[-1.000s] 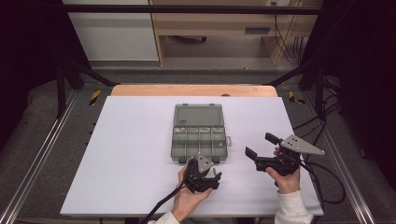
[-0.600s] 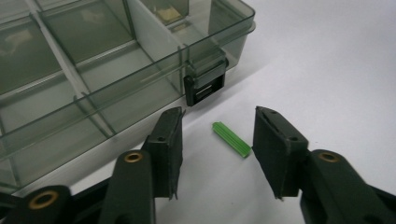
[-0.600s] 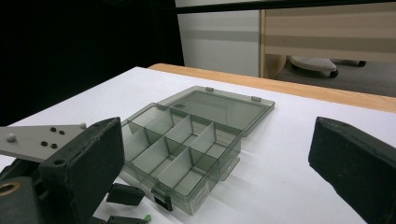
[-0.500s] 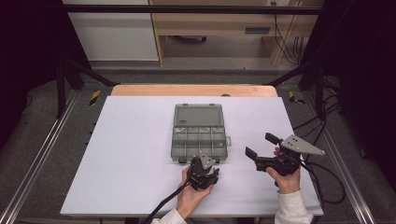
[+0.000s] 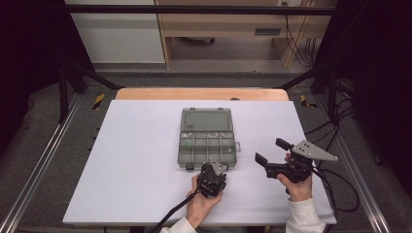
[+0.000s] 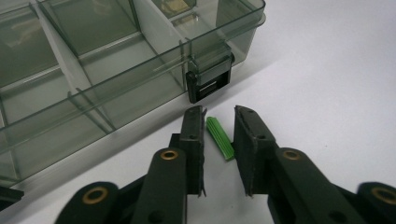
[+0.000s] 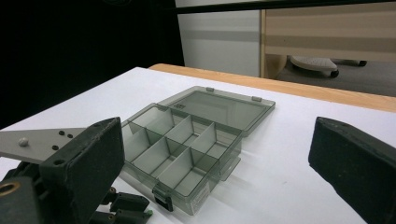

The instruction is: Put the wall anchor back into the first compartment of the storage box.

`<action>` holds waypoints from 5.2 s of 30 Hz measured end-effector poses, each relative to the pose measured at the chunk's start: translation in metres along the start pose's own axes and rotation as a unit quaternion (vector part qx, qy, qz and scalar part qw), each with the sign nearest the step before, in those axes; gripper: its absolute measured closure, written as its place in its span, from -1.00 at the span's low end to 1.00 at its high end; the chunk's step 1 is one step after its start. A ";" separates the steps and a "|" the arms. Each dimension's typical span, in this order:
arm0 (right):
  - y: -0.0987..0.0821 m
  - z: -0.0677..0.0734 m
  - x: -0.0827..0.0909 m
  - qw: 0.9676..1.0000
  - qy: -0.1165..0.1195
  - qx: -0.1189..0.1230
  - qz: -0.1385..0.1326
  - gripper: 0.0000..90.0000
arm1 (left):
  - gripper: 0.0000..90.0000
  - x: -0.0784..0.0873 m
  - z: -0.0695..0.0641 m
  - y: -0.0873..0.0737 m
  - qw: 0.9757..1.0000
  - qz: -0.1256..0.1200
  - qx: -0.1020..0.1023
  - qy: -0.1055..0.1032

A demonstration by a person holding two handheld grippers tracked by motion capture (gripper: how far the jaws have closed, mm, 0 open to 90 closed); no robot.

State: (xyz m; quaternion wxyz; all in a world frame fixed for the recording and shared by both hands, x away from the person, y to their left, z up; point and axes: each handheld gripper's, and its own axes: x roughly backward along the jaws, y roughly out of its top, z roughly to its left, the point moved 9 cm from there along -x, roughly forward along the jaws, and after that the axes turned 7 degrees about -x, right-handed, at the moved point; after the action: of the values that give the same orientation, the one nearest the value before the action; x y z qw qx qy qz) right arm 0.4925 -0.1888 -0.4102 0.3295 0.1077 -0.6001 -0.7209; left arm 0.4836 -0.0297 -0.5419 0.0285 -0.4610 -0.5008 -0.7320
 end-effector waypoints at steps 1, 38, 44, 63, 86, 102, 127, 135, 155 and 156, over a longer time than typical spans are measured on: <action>0.000 0.000 0.000 1.000 0.000 0.000 0.000 -0.91 | 0.72 0.000 0.000 0.000 1.000 0.000 0.002 -0.002; 0.001 0.000 0.000 1.000 -0.001 0.002 -0.003 -0.91 | 0.88 0.062 0.014 0.027 0.995 -0.061 -0.050 -0.059; 0.000 -0.001 0.000 1.000 -0.004 0.005 0.001 -0.91 | 0.88 0.079 0.027 0.041 0.993 -0.081 -0.053 -0.064; -0.001 -0.002 -0.001 1.000 -0.008 0.005 0.003 -0.92 | 0.88 0.089 0.103 0.070 0.994 -0.095 -0.038 -0.026; -0.002 -0.002 -0.001 1.000 -0.008 0.005 0.005 -0.92 | 0.88 0.044 0.154 0.065 0.997 -0.080 -0.001 -0.005; -0.002 -0.001 -0.002 1.000 -0.007 0.007 0.006 -0.92 | 0.87 0.015 0.164 0.040 0.999 -0.031 0.000 0.006; -0.004 0.000 -0.004 1.000 -0.004 0.007 0.008 -0.92 | 0.24 0.043 0.168 0.051 0.997 -0.077 0.031 0.006; -0.004 0.000 -0.003 1.000 -0.004 0.005 0.008 -0.92 | -0.40 0.084 0.164 0.050 0.991 -0.129 0.017 -0.022; -0.001 -0.002 0.000 1.000 -0.008 0.002 0.003 -0.95 | -0.85 0.148 0.184 -0.008 0.986 -0.164 0.009 -0.009; -0.002 -0.001 -0.001 1.000 -0.008 0.002 0.003 -0.95 | -0.85 0.149 0.185 -0.011 0.986 -0.164 0.012 -0.012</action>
State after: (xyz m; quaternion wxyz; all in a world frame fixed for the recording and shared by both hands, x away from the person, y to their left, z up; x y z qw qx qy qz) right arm 0.4932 -0.1893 -0.4124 0.3267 0.1006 -0.6048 -0.7193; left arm 0.5120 0.1785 -0.4318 -0.0928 -0.3810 -0.5790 -0.7149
